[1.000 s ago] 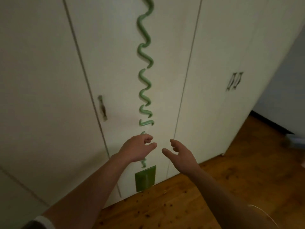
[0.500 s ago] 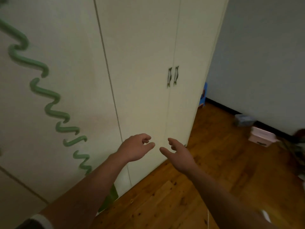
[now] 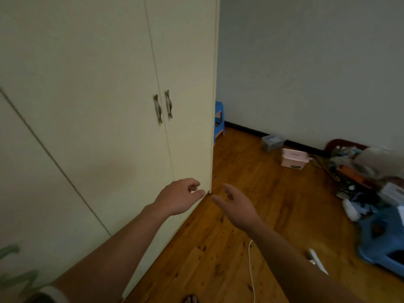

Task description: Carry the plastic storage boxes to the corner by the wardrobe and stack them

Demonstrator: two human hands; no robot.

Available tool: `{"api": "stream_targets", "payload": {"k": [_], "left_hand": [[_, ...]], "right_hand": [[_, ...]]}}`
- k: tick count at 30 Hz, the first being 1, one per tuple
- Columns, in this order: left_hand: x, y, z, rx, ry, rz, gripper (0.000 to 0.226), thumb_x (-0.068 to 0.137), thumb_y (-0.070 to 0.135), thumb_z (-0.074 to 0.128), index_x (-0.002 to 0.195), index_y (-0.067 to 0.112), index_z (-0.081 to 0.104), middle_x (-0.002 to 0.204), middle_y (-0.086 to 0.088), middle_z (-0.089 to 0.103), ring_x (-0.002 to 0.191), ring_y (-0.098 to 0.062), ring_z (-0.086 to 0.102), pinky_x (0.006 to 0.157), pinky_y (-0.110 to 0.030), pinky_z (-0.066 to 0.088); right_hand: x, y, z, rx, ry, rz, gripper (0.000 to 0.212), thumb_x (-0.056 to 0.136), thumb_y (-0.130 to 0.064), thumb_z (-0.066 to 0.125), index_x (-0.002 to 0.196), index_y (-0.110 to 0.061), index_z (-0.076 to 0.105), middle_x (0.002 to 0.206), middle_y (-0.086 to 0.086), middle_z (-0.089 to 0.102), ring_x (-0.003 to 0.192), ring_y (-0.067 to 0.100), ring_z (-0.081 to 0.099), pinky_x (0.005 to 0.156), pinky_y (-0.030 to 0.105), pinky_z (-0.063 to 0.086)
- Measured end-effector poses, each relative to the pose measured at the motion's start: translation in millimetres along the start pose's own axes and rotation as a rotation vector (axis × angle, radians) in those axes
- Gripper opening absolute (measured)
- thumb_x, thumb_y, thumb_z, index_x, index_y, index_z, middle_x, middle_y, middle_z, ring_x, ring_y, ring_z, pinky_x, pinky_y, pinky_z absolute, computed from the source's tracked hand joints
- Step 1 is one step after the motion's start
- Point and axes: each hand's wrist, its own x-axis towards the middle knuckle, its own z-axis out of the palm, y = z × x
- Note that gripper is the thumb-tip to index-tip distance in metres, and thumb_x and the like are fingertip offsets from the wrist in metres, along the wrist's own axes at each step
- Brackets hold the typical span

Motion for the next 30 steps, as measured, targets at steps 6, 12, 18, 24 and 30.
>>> {"api": "stream_targets", "payload": {"k": [6, 12, 18, 24, 30], "left_hand": [[87.8, 14.0, -2.6, -0.016, -0.061, 0.078, 0.051, 0.089, 0.055, 0.053, 0.132, 0.028, 0.054, 0.129, 0.008, 0.06, 0.112, -0.011, 0.057, 0.087, -0.026, 0.044], [168.8, 18.7, -14.9, -0.041, -0.088, 0.144, 0.052, 0.09, 0.055, 0.053, 0.134, 0.028, 0.053, 0.131, 0.008, 0.059, 0.113, -0.011, 0.057, 0.087, -0.025, 0.043], [235.9, 26.5, -19.8, -0.06, -0.135, 0.191, 0.052, 0.089, 0.055, 0.054, 0.134, 0.029, 0.053, 0.13, 0.008, 0.059, 0.114, -0.011, 0.056, 0.092, -0.029, 0.045], [287.1, 46.2, -10.2, -0.066, -0.183, 0.236, 0.051, 0.089, 0.055, 0.054, 0.134, 0.03, 0.052, 0.13, 0.008, 0.059, 0.114, -0.011, 0.056, 0.094, -0.031, 0.047], [349.3, 84.2, 11.8, -0.06, -0.229, 0.262, 0.049, 0.09, 0.053, 0.055, 0.133, 0.031, 0.053, 0.128, 0.01, 0.059, 0.111, -0.009, 0.056, 0.088, -0.027, 0.049]], "right_hand": [[68.2, 2.5, -25.8, -0.031, 0.096, 0.067, 0.07, 0.088, -0.054, 0.057, 0.147, -0.026, 0.033, 0.151, -0.003, 0.038, 0.135, 0.018, 0.039, 0.105, 0.039, 0.041], [135.5, -7.0, -45.0, -0.04, 0.18, 0.113, 0.067, 0.089, -0.051, 0.058, 0.147, -0.028, 0.033, 0.151, -0.003, 0.038, 0.135, 0.018, 0.039, 0.106, 0.042, 0.042], [185.4, -2.4, -64.6, -0.018, 0.259, 0.157, 0.066, 0.089, -0.05, 0.059, 0.146, -0.029, 0.034, 0.149, -0.003, 0.04, 0.133, 0.017, 0.041, 0.104, 0.042, 0.044], [229.1, 17.2, -86.3, -0.013, 0.287, 0.223, 0.069, 0.085, -0.055, 0.06, 0.145, -0.031, 0.035, 0.147, -0.005, 0.042, 0.13, 0.015, 0.044, 0.096, 0.034, 0.045], [282.9, 49.1, -125.5, -0.006, 0.326, 0.234, 0.07, 0.084, -0.059, 0.059, 0.144, -0.034, 0.035, 0.147, -0.007, 0.042, 0.13, 0.014, 0.043, 0.093, 0.032, 0.045]]}}
